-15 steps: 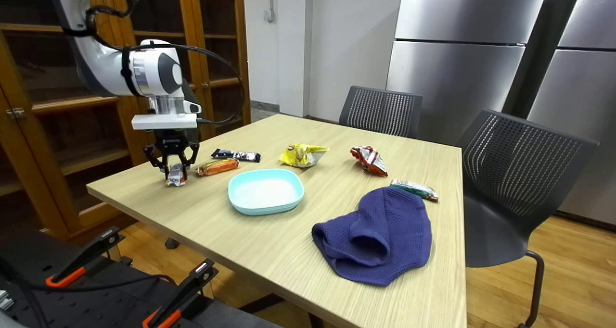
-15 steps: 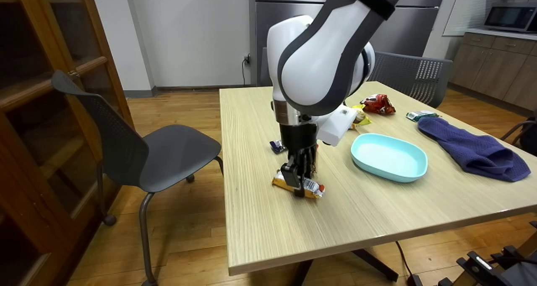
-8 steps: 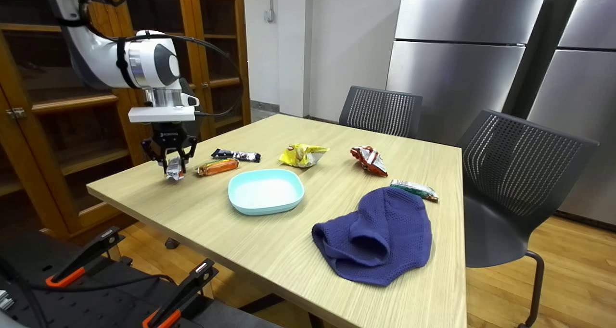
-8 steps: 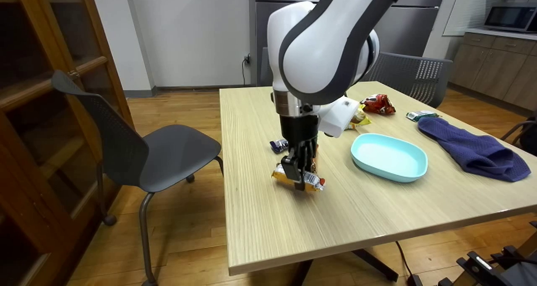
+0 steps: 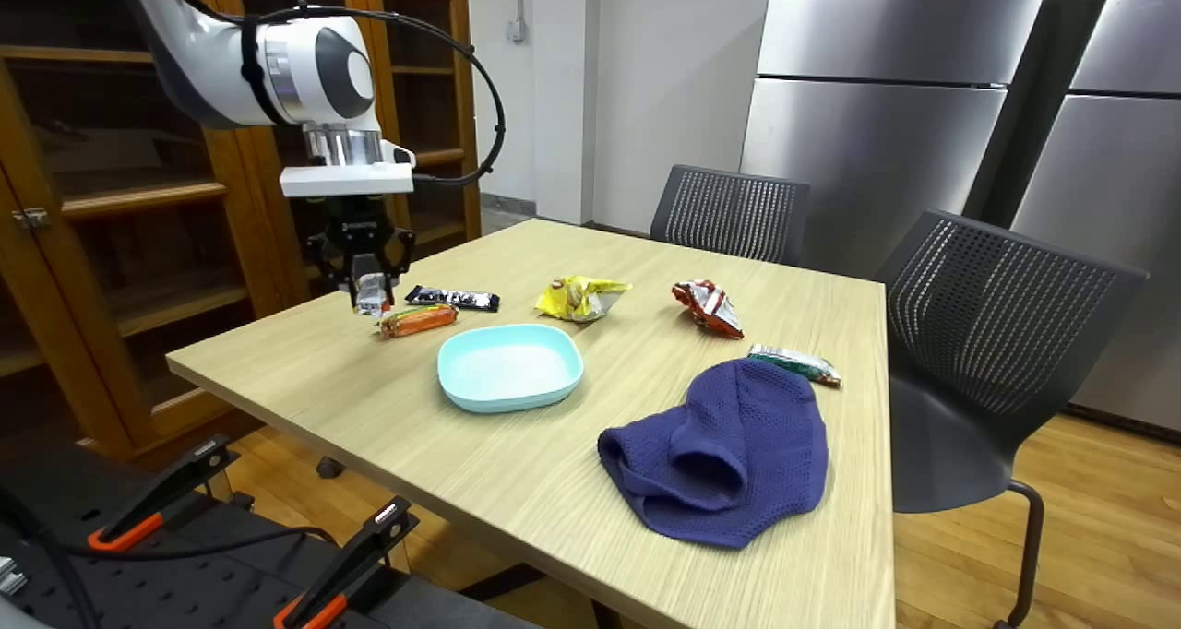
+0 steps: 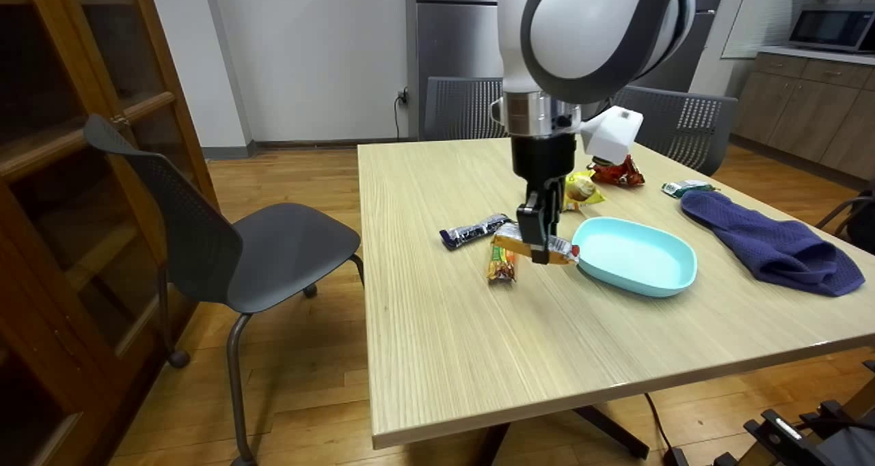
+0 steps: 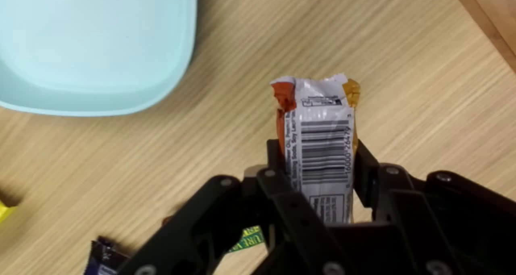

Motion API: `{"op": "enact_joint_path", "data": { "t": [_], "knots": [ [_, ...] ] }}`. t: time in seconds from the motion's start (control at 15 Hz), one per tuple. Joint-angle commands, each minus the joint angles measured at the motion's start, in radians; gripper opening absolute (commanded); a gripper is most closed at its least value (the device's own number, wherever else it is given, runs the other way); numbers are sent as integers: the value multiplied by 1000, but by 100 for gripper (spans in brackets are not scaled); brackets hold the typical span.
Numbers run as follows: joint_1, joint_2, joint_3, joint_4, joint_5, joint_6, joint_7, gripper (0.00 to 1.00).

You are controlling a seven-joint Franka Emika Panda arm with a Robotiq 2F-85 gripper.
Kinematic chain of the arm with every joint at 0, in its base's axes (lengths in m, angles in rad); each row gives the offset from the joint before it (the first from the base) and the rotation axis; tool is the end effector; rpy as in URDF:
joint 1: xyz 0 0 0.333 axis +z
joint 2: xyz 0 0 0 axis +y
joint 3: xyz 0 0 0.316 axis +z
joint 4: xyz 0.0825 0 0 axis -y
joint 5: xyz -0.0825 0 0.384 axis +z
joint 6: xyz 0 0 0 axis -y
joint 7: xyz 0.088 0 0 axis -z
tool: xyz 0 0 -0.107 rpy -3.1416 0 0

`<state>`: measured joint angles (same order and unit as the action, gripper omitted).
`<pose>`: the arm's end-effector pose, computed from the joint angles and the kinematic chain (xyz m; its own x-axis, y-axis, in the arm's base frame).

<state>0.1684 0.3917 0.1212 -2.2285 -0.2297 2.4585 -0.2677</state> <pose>0.5070 0.1534 0.1834 0.7277 0.6637 -0.1728 0.6768 -0.7358 0.0240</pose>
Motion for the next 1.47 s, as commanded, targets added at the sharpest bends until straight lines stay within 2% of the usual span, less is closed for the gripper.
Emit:
{"op": "enact_joint_path", "data": {
  "t": [0.0,0.27,0.53,1.33,1.4],
  "knots": [
    [-90,-93,-17,-76,-10,-9,-125,18],
    [-168,-92,-57,-87,-5,14,-204,18],
    [-212,-79,-85,-94,-13,24,-243,18],
    [-219,31,-141,-97,-93,114,-219,18],
    [-217,34,-142,-100,-102,119,-222,35]
  ]
}}
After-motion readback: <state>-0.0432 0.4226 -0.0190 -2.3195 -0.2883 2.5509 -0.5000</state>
